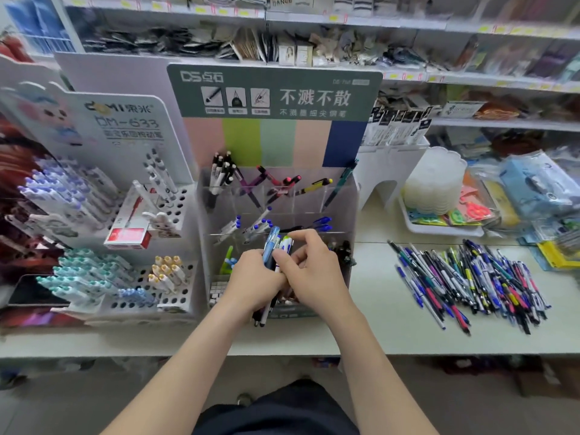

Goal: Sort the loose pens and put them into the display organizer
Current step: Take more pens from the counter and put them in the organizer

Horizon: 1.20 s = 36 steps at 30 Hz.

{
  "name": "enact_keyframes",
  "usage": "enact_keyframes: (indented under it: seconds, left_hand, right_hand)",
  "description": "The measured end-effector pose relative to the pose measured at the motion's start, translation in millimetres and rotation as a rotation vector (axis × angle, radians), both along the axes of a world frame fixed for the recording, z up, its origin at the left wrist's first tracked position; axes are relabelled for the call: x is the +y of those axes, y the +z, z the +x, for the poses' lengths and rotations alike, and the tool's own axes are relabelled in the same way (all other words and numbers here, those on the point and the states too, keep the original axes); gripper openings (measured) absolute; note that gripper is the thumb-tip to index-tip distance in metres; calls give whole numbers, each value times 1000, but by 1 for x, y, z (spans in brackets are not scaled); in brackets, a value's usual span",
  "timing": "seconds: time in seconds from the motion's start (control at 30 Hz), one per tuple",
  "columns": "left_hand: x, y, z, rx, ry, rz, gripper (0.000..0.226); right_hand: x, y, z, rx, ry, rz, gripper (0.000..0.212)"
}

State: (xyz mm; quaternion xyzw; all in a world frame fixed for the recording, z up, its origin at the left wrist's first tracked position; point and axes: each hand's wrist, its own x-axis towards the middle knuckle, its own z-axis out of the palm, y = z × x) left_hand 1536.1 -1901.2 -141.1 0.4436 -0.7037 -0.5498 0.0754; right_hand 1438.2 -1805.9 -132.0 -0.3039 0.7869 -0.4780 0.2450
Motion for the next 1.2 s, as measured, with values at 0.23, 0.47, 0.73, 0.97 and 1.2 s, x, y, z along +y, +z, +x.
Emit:
enact_keyframes:
  seconds: [0.23, 0.47, 0.73, 0.97, 1.2]
  left_hand:
    - [-2, 18, -11, 80, -106, 65, 15]
    - [2, 27, -35, 252, -145, 248, 28]
    - [21, 25, -41, 409, 86, 616, 27]
    - [16, 11, -28, 459, 118, 465, 37]
    - [-8, 15, -9, 431, 65, 188, 38]
  right_hand:
    - [-6, 16, -27, -87, 40, 107, 27]
    - [-4, 36, -65, -72, 51, 82, 30]
    - [0, 24, -81, -247, -36, -111, 21]
    - [-7, 23, -68, -369, -55, -265, 25]
    - [-24, 24, -32, -423, -105, -283, 7]
